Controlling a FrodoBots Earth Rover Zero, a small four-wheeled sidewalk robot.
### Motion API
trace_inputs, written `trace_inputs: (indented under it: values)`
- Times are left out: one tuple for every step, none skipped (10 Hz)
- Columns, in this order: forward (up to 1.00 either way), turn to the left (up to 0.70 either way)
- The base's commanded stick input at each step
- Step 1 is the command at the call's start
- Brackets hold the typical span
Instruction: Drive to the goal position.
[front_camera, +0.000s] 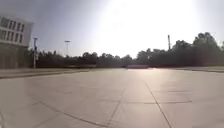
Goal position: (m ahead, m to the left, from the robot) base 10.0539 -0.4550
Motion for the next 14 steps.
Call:
trace_inputs:
  values:
    - [0.70,0.00]
    - [0.70,0.00]
    - [0.70,0.00]
    - [0.70,0.00]
    - [0.70,0.00]
    - [0.70,0.00]
    - [0.70,0.00]
    - [0.70,0.00]
    - [0.70,0.00]
    - [0.70,0.00]
    - [0.70,0.00]
    - [0.70,0.00]
    - [0.70,0.00]
    - [0.70,0.00]
